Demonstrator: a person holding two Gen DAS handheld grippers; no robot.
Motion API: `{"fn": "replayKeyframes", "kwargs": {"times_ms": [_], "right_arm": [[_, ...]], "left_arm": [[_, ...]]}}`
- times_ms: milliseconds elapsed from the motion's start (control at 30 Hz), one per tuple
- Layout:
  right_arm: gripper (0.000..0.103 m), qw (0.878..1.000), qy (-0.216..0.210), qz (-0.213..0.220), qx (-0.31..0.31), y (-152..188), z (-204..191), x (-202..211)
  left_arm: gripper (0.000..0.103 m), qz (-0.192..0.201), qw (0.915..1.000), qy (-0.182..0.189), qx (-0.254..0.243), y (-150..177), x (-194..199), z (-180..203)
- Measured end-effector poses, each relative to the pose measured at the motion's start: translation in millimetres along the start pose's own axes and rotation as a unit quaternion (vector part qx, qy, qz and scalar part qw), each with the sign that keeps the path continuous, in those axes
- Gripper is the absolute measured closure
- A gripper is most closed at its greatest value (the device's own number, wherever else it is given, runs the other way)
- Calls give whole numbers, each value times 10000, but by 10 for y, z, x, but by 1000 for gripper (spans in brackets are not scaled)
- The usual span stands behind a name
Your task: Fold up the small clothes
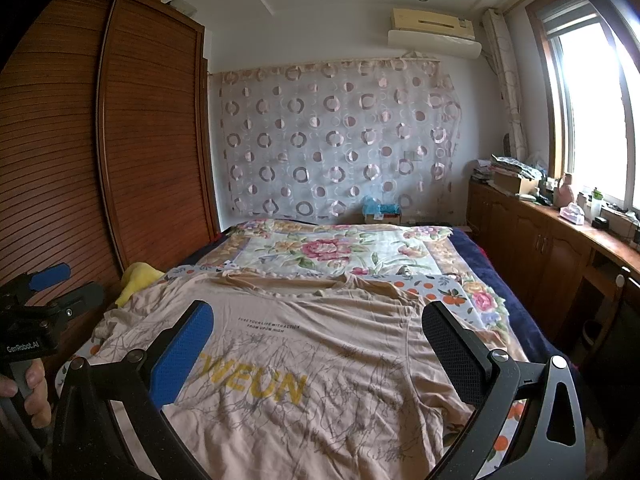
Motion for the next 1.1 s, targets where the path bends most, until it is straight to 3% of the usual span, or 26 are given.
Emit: {"fn": "replayKeyframes", "kwargs": {"times_ms": [1100], "right_arm": [[0,10000,-13,47,-27,-21,-7,18]], "left_arm": [[0,50,10000,-27,-12,-106,170,-9]]}}
Point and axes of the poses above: each gripper's, at about its wrist camera, not at the fingertips, and x roughly against the way its jaws point, z to its right, y to its underside, the point moved 5 cm from there along -x, roughly the way its jaws point, and after that the axes turned 5 degrees about -z, right-handed, at the moved point
